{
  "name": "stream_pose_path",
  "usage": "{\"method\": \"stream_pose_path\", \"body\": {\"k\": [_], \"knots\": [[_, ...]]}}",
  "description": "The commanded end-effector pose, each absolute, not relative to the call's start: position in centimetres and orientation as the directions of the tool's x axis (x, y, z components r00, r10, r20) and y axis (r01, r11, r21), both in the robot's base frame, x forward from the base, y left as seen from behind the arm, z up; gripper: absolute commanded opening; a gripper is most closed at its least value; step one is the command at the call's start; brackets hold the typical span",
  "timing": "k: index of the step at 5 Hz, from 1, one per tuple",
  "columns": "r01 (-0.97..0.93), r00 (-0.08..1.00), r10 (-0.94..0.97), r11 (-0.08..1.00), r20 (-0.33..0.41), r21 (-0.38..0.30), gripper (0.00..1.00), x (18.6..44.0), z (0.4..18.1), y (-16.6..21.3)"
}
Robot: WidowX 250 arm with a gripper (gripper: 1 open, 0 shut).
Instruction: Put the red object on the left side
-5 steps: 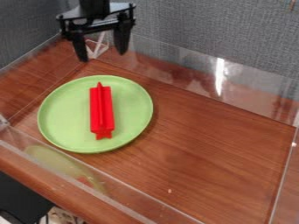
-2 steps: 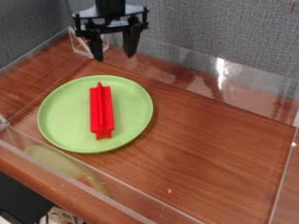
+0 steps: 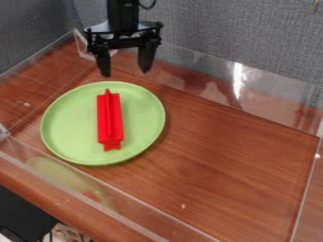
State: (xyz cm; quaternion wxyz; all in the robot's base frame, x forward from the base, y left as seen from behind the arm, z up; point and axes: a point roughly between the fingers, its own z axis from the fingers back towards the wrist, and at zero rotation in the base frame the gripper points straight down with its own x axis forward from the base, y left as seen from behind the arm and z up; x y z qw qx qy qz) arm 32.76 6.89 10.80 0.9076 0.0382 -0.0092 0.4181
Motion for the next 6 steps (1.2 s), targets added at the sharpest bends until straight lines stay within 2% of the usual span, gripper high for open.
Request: {"method": "stream_pose_path", "body": {"k": [1, 3, 5, 6], "knots": [[-0.756, 0.654, 0.750, 0.654, 0.100, 0.034, 1.00, 32.6, 13.1, 6.3], [-0.766, 0.642, 0.762, 0.633, 0.087, 0.111, 1.00, 29.9, 12.6, 5.7], [-0.804, 0.589, 0.805, 0.575, 0.071, 0.154, 1.00, 28.4, 10.3, 8.7], [-0.806, 0.580, 0.814, 0.565, 0.044, 0.174, 1.00, 27.4, 8.2, 8.1]]}}
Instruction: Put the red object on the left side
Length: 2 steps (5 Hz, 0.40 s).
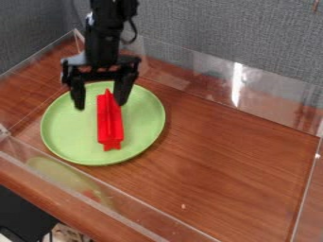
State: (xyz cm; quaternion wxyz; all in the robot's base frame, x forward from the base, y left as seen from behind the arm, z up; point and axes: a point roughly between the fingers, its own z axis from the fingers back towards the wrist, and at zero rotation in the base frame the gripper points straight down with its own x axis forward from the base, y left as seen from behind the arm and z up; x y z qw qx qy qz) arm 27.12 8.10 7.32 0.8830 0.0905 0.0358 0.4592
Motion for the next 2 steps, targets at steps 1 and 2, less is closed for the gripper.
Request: {"method": "stream_pose_path", "body": {"k": [1, 2], "knots": [[-0.766, 0.631, 0.776, 0.619, 0.019, 0.173, 1.00, 26.55, 7.45, 6.18], [-0.755, 0.647, 0.762, 0.642, -0.004, 0.133, 1.00, 27.02, 7.78, 5.86]]}}
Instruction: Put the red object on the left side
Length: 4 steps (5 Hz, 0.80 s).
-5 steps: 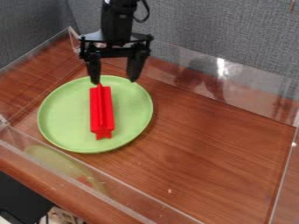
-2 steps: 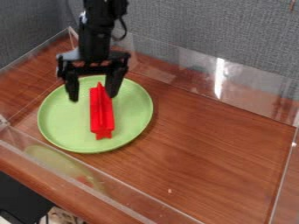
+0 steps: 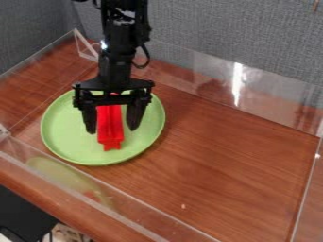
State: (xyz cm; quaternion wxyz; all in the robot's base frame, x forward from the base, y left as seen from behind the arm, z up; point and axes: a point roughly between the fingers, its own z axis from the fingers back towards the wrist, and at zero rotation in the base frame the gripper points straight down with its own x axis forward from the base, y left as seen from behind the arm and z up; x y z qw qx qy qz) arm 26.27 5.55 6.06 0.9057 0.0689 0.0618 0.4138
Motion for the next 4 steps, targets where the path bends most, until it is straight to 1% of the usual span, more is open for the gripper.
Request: {"method": "stream_pose_path", "body": {"k": [1, 2, 3, 4], "knots": [[-0.727, 0.681, 0.732, 0.678, -0.022, 0.107, 1.00, 27.5, 8.2, 6.0], [-0.704, 0.705, 0.709, 0.704, -0.030, 0.091, 1.00, 27.8, 8.4, 6.3], [-0.698, 0.712, 0.701, 0.712, -0.034, 0.078, 1.00, 28.3, 8.7, 7.9], [-0.671, 0.738, 0.674, 0.739, -0.035, 0.065, 1.00, 29.1, 8.4, 9.7]]}}
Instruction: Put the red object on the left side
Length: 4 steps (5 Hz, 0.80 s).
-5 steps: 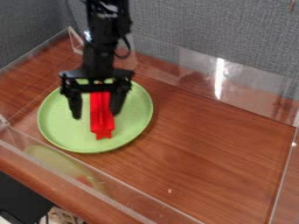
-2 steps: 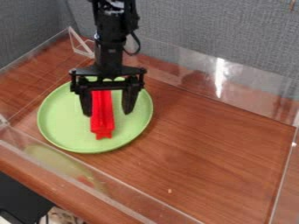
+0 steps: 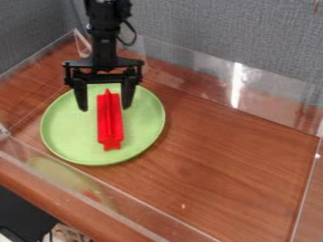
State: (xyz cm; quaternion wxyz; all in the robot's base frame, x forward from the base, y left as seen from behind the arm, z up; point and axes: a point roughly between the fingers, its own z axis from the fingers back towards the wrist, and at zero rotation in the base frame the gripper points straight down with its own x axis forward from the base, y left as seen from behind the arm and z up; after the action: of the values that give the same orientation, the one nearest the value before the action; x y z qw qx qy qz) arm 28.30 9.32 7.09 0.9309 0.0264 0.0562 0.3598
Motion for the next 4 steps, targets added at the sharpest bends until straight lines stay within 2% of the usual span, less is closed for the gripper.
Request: {"method": "stream_pose_path", "body": {"k": [1, 3, 4], "knots": [[-0.635, 0.769, 0.638, 0.770, -0.039, 0.057, 1.00, 27.8, 9.4, 9.4], [-0.554, 0.831, 0.554, 0.832, -0.046, 0.024, 1.00, 25.8, 11.9, 7.7], [-0.528, 0.848, 0.528, 0.849, -0.052, 0.013, 1.00, 26.0, 11.4, 6.9]]}}
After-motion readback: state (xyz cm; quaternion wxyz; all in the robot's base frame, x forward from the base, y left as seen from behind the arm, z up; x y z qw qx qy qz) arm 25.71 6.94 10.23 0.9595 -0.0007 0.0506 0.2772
